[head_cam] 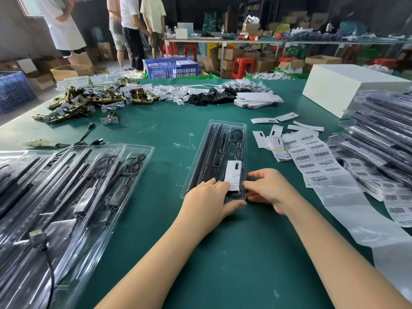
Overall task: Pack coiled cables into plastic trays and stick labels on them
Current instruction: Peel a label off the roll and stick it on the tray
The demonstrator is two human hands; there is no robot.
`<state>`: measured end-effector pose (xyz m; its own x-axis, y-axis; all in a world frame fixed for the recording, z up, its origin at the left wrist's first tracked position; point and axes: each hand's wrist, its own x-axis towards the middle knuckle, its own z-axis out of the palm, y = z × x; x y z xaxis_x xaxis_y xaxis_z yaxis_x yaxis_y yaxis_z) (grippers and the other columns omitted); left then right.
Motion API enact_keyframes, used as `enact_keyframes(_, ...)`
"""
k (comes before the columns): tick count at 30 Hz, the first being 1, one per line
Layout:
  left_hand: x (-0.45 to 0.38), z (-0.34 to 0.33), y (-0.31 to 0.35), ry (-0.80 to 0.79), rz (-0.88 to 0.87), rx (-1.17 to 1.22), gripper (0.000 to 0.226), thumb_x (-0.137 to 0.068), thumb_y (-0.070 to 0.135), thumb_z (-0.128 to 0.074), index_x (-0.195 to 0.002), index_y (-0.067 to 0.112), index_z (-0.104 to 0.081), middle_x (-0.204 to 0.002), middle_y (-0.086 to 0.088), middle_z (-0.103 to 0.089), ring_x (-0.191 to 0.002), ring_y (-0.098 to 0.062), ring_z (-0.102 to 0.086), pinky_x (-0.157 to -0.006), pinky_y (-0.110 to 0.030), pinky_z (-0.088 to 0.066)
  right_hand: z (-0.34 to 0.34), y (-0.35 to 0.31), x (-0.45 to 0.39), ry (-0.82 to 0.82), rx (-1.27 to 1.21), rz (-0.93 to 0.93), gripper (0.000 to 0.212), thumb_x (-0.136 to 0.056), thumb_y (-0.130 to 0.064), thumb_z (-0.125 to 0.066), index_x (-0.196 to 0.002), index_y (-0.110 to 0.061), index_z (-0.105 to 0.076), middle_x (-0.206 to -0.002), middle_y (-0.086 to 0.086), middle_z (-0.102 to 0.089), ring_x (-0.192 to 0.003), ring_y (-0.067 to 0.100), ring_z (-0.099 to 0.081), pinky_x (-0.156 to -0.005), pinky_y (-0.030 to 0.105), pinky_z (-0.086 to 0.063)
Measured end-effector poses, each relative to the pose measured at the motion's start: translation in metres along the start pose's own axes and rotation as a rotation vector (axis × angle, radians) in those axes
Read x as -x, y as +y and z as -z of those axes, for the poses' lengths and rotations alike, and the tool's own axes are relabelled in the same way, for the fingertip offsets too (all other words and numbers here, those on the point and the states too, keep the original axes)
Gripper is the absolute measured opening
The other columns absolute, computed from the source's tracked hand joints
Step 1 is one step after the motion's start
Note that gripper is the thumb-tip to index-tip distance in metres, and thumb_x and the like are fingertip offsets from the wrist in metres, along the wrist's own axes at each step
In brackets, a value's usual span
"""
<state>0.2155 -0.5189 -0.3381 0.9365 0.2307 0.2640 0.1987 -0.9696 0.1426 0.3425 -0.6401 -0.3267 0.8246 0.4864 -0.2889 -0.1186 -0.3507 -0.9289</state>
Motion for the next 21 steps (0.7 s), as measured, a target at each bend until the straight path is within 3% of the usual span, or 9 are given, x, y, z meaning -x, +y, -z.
enact_keyframes(3, 0.000, 0.002, 0.001, 0.007, 0.015, 0.022, 0.061, -0.087, 0.070, -0.041, -0.123, 0.023, -0.054, -0.130, -0.001, -0.058, -0.131, -0.016, -0.044, -0.096, -0.028, -0.037, 0.005, -0.002, 0.003, -0.160, 0.006, 0.012, 0.030, -0.076, 0.000, -0.076, -0.104, -0.008, -0.069, -0.078, 0.008, -0.072, -0.070, 0.016, -0.067, -0.067, 0.025, -0.059)
enact_keyframes(6, 0.001, 0.001, -0.001, 0.029, -0.009, 0.024, 0.061, -0.086, 0.070, -0.042, -0.124, 0.023, -0.052, -0.130, 0.002, -0.058, -0.132, -0.013, -0.041, -0.098, -0.026, -0.034, 0.005, -0.002, 0.007, -0.172, 0.062, 0.057, 0.028, -0.079, 0.003, -0.072, -0.102, -0.014, -0.069, -0.082, 0.009, -0.071, -0.074, 0.018, -0.066, -0.077, 0.030, -0.059)
enact_keyframes(9, 0.003, 0.000, -0.005, 0.030, -0.085, 0.007, 0.066, -0.088, 0.070, -0.039, -0.135, 0.025, -0.043, -0.137, 0.008, -0.052, -0.142, -0.011, -0.028, -0.106, -0.025, -0.029, 0.001, -0.002, 0.008, -0.138, 0.035, 0.057, 0.026, -0.092, 0.004, -0.054, -0.095, -0.018, -0.069, -0.075, -0.003, -0.072, -0.067, 0.012, -0.064, -0.067, 0.022, -0.058)
enact_keyframes(11, 0.003, 0.000, -0.007, -0.015, -0.124, -0.036, 0.074, -0.087, 0.070, -0.039, -0.144, 0.023, -0.032, -0.145, 0.007, -0.044, -0.144, -0.014, -0.024, -0.109, -0.027, -0.027, -0.002, -0.004, 0.008, -0.097, -0.023, 0.020, 0.024, -0.097, -0.004, -0.048, -0.096, -0.010, -0.071, -0.076, -0.006, -0.074, -0.062, 0.010, -0.061, -0.058, 0.018, -0.055)
enact_keyframes(12, 0.003, 0.000, -0.007, -0.018, -0.133, -0.070, 0.074, -0.089, 0.067, -0.040, -0.146, 0.020, -0.031, -0.145, 0.005, -0.045, -0.143, -0.015, -0.026, -0.110, -0.028, -0.027, -0.004, -0.004, 0.008, -0.061, -0.036, 0.011, 0.021, -0.098, -0.010, -0.050, -0.099, -0.002, -0.070, -0.083, 0.001, -0.075, -0.064, 0.013, -0.060, -0.056, 0.018, -0.054)
enact_keyframes(14, 0.002, 0.001, -0.003, 0.053, -0.167, -0.173, 0.066, -0.091, 0.057, -0.050, -0.141, 0.014, -0.044, -0.132, -0.001, -0.058, -0.131, -0.017, -0.045, -0.104, -0.028, -0.037, -0.009, -0.002, 0.007, 0.044, -0.052, 0.031, 0.025, -0.094, -0.016, -0.059, -0.105, 0.005, -0.067, -0.094, 0.018, -0.071, -0.070, 0.017, -0.060, -0.055, 0.020, -0.052)
enact_keyframes(16, 0.002, -0.001, 0.000, 0.167, -0.189, -0.272, 0.057, -0.078, 0.053, -0.071, -0.117, 0.011, -0.068, -0.100, -0.001, -0.073, -0.101, -0.015, -0.067, -0.083, -0.026, -0.054, -0.016, -0.001, 0.007, 0.113, -0.099, 0.042, 0.018, -0.090, -0.015, -0.064, -0.104, -0.005, -0.070, -0.094, 0.011, -0.073, -0.070, 0.017, -0.061, -0.056, 0.023, -0.049)
enact_keyframes(18, 0.000, -0.010, 0.002, 0.274, -0.220, -0.285, 0.052, -0.071, 0.049, -0.079, -0.104, 0.010, -0.074, -0.082, 0.000, -0.073, -0.083, -0.015, -0.070, -0.069, -0.026, -0.057, -0.018, -0.002, 0.006, 0.111, -0.146, 0.010, 0.014, -0.091, -0.020, -0.061, -0.090, -0.010, -0.071, -0.084, 0.005, -0.071, -0.063, 0.018, -0.056, -0.051, 0.023, -0.042)
enact_keyframes(21, -0.001, -0.013, 0.008, 0.335, -0.224, -0.267, 0.048, -0.075, 0.047, -0.076, -0.105, 0.008, -0.074, -0.082, -0.002, -0.073, -0.080, -0.018, -0.071, -0.067, -0.028, -0.058, -0.015, -0.004, 0.002, 0.123, -0.094, -0.016, 0.038, -0.095, -0.031, -0.052, -0.092, 0.006, -0.062, -0.076, 0.016, -0.057, -0.067, 0.022, -0.046, -0.055, 0.029, -0.039)
